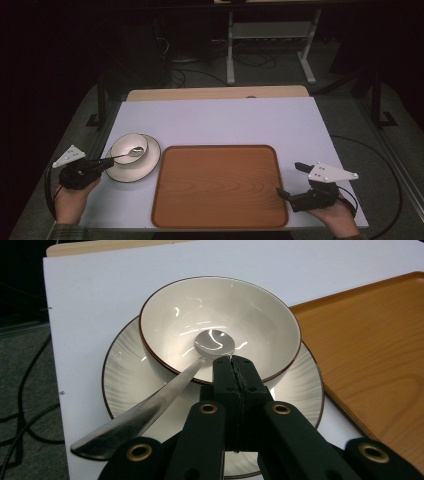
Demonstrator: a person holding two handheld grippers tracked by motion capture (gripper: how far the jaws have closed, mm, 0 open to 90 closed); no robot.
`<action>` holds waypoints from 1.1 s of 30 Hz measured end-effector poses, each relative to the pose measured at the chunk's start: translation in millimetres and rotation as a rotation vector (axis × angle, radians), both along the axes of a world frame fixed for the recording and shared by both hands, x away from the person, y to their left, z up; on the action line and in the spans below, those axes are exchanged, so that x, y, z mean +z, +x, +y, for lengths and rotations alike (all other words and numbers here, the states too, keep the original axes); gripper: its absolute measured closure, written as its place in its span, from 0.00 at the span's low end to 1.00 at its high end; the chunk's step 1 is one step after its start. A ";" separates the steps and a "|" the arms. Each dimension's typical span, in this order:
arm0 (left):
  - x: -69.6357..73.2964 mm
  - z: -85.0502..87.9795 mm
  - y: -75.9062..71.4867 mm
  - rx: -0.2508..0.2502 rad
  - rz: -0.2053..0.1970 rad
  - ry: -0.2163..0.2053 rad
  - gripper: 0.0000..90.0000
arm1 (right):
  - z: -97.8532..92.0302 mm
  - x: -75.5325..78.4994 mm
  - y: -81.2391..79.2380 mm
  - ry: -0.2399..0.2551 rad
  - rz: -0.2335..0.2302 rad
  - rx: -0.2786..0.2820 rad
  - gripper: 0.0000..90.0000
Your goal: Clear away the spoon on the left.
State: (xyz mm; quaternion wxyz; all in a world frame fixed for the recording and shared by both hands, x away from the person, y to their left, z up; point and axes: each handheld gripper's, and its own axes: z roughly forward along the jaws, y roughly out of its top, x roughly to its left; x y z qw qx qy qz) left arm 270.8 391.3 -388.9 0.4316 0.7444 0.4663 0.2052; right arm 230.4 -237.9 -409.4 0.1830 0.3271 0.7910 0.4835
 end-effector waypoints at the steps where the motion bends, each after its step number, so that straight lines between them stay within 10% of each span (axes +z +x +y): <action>1: 0.0 0.0 0.0 0.007 -0.007 0.003 1.00 | 0.0 0.0 0.0 0.000 0.000 0.000 0.00; 33: 0.4 14.5 25.5 0.127 -0.023 0.004 1.00 | 0.3 -1.0 0.9 0.000 0.002 -0.006 0.00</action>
